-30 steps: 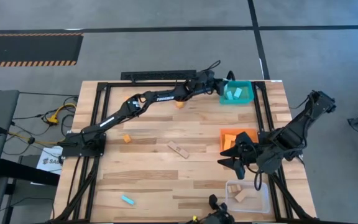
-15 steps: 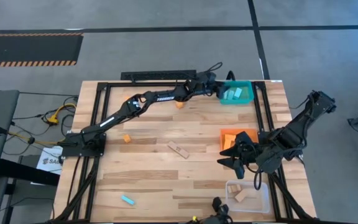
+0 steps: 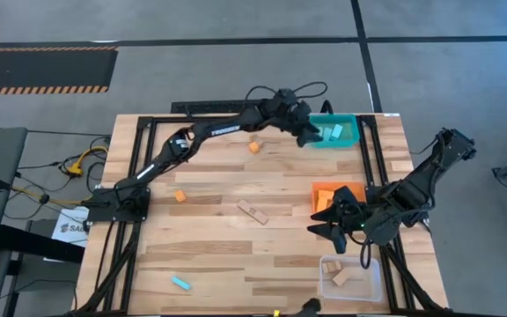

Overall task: Sort & place blocks by color
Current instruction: Put the brown block into the transparent bin

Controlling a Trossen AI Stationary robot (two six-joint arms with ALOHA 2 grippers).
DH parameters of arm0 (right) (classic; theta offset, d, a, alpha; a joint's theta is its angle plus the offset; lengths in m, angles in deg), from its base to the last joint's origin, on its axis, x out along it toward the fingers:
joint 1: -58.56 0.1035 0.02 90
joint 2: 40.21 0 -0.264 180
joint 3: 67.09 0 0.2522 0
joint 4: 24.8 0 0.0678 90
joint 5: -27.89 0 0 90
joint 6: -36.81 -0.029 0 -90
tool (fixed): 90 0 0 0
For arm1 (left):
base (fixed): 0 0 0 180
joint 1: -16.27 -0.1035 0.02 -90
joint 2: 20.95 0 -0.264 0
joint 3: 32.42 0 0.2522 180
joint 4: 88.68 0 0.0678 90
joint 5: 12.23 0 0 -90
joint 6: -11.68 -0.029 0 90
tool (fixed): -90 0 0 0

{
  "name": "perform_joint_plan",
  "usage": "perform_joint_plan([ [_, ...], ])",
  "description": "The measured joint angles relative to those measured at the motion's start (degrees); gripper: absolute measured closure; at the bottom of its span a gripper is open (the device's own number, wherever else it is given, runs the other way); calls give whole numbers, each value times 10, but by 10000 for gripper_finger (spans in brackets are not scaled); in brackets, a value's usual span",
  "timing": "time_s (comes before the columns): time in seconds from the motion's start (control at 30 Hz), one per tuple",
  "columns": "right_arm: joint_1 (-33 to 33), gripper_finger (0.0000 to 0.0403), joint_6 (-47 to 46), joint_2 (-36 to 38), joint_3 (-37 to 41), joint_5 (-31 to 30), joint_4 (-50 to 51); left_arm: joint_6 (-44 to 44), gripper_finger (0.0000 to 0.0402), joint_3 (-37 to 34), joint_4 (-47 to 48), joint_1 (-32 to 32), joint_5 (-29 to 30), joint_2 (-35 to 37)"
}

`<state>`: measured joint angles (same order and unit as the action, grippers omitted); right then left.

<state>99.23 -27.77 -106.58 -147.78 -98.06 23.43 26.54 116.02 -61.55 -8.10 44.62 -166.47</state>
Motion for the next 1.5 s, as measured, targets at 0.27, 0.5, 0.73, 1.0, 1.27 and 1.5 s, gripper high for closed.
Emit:
perform_joint_plan([
  [0.27, -23, 163, 42, 0, 0, 0, -3, -233, 169, 0, 394, 23, 260, 75],
  [0.5, -56, 163, 66, 0, 0, 40, -6, -169, 171, -10, 502, -12, 415, 68],
  [0.73, -64, 163, 67, 0, 0, 60, -7, -129, 171, -41, 471, -61, 389, 66],
  [1.0, -63, 163, 66, 0, 0, 61, -7, -124, 171, -85, 475, -58, 323, 65],
  [1.27, -67, 163, 82, 0, 0, 61, -6, -133, 171, -113, 449, -35, 348, 65],
  [1.5, -67, 163, 90, 0, 0, 61, -5, -132, 175, -112, 446, -32, 364, 65],
])
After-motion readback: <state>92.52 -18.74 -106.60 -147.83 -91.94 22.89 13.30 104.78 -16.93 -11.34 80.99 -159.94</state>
